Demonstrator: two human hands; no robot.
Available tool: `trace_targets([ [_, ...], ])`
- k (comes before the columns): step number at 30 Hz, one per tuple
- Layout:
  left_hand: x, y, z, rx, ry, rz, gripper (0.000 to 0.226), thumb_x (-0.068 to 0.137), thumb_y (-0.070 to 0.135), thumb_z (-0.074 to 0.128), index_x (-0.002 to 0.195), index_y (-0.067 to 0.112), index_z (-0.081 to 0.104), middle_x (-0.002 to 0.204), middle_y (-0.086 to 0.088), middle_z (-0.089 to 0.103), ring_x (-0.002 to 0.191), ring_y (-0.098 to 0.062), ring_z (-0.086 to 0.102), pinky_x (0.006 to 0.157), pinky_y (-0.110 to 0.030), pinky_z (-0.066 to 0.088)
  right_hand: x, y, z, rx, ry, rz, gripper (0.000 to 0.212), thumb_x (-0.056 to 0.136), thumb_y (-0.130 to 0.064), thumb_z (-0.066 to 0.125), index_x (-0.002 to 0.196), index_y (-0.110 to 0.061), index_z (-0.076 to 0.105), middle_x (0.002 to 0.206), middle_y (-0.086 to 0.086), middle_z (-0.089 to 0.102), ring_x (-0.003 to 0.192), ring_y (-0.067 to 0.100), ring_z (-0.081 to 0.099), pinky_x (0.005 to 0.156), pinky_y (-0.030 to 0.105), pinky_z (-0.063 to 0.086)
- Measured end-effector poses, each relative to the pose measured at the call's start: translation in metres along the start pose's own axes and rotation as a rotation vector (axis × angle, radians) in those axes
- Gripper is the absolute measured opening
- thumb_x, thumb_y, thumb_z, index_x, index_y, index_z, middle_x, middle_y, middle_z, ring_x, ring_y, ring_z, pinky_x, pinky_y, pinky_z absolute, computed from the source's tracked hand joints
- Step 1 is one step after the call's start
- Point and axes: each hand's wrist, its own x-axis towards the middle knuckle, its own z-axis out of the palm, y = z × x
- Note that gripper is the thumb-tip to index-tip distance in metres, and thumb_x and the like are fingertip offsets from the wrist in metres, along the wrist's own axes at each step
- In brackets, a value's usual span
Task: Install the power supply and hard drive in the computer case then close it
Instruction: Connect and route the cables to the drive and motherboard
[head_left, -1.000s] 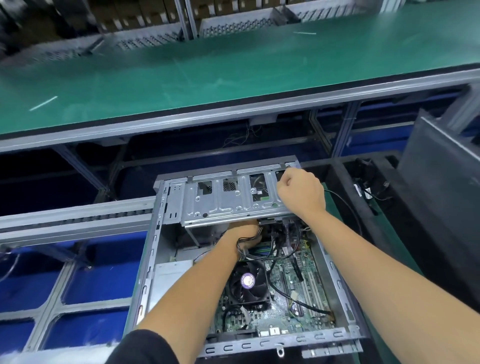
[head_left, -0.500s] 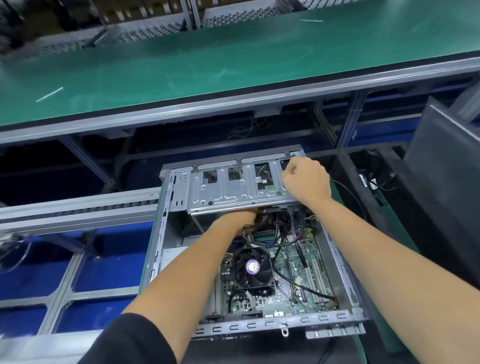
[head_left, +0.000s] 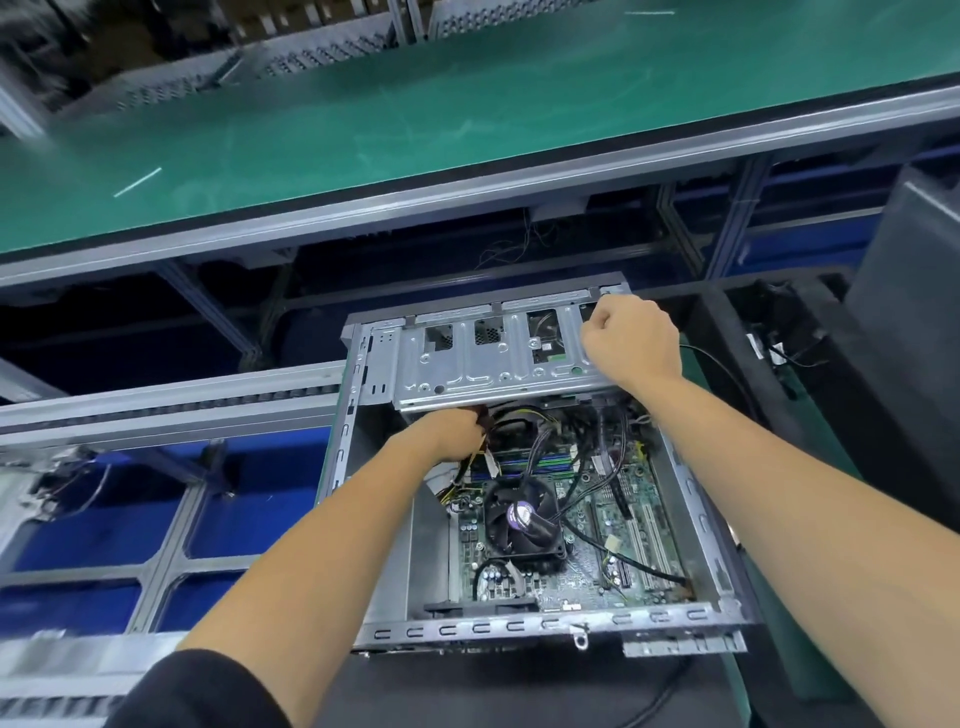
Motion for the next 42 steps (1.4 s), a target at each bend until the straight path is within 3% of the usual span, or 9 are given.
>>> trace_targets([
  [4,-0.0005,-0.0023,-0.0019,-0.09,-0.025,0.037,0.035,0.097,0.023,0.04,0.124,0.004,0.052,0.13,-0.018,0.053,0.111,-0.028,0.052,0.085,-0.031,0.038,0.0009,-0.0006,-0.0006,-0.015,-0.001,0.004,0.014,0.084,-0.015,0.054,0.079,-0.015,0.066,0.072,-0.002,0.059,0.066,0.022,0.047,0.061,0.029,0.031],
  [8,0.0024,-0.0018,-0.0015,-0.104,-0.086,0.038,0.023,0.088,0.024,0.054,0.069,0.015,0.046,0.072,-0.003,0.049,0.06,-0.012,0.041,0.052,-0.027,0.028,0.0016,0.0005,0.0002,-0.015,0.003,0.008,0.014,0.085,-0.015,0.053,0.078,-0.014,0.065,0.07,-0.001,0.059,0.056,0.009,0.04,0.051,0.025,0.027],
  [14,0.005,-0.0009,0.0007,-0.019,-0.11,0.037,0.049,0.091,0.057,0.048,0.093,0.008,0.053,0.096,-0.007,0.051,0.082,-0.02,0.047,0.067,-0.03,0.033,0.0019,0.0002,0.0002,-0.021,0.002,0.007,0.013,0.086,-0.016,0.054,0.08,-0.014,0.066,0.076,0.001,0.064,0.065,0.021,0.048,0.059,0.029,0.03],
  [19,0.0077,-0.0008,0.0058,0.042,-0.067,0.052,0.058,0.095,0.054,0.04,0.13,0.008,0.046,0.126,-0.015,0.055,0.106,-0.029,0.051,0.078,-0.03,0.035,0.0022,0.0,0.0,-0.036,0.008,0.004,0.014,0.086,-0.016,0.054,0.082,-0.013,0.067,0.071,-0.002,0.057,0.061,0.018,0.043,0.052,0.026,0.026],
  [24,0.0062,-0.005,-0.0013,-0.131,-0.049,-0.014,0.02,0.086,0.03,0.048,0.076,0.015,0.056,0.08,-0.002,0.05,0.074,-0.02,0.047,0.063,-0.03,0.032,0.0025,0.0,0.0005,-0.039,0.016,-0.002,0.014,0.086,-0.016,0.055,0.081,-0.013,0.067,0.07,-0.003,0.056,0.063,0.019,0.043,0.05,0.023,0.023],
  [28,0.001,-0.0047,-0.0006,-0.031,-0.02,-0.039,0.03,0.094,0.014,0.036,0.112,0.004,0.058,0.115,-0.018,0.056,0.097,-0.029,0.049,0.076,-0.028,0.033,0.0022,0.0001,0.0004,-0.033,0.018,-0.005,0.014,0.086,-0.016,0.054,0.08,-0.013,0.067,0.069,-0.004,0.055,0.06,0.016,0.042,0.051,0.024,0.025],
  [32,0.0048,-0.0046,0.0012,0.178,0.088,-0.065,0.03,0.097,0.012,0.039,0.123,0.007,0.052,0.122,-0.012,0.056,0.101,-0.027,0.052,0.086,-0.032,0.042,0.0016,-0.0003,-0.0003,-0.034,0.019,-0.009,0.014,0.087,-0.016,0.054,0.078,-0.014,0.066,0.069,-0.003,0.057,0.062,0.018,0.043,0.052,0.026,0.026],
  [37,0.0057,-0.0037,0.0039,0.285,0.092,-0.122,0.027,0.094,0.005,0.041,0.115,0.009,0.058,0.119,-0.009,0.058,0.109,-0.027,0.054,0.088,-0.033,0.043,0.0009,-0.0005,-0.0002,-0.024,0.017,-0.008,0.013,0.087,-0.016,0.054,0.078,-0.016,0.063,0.07,-0.003,0.056,0.072,0.023,0.049,0.066,0.029,0.033],
  [42,0.0049,-0.0045,0.0025,0.086,0.08,-0.03,0.027,0.096,0.008,0.036,0.116,0.005,0.054,0.117,-0.015,0.057,0.099,-0.028,0.052,0.082,-0.03,0.04,0.001,0.0001,-0.0002,-0.027,0.011,-0.013,0.015,0.087,-0.016,0.054,0.079,-0.012,0.066,0.074,0.001,0.062,0.071,0.024,0.051,0.065,0.029,0.035],
])
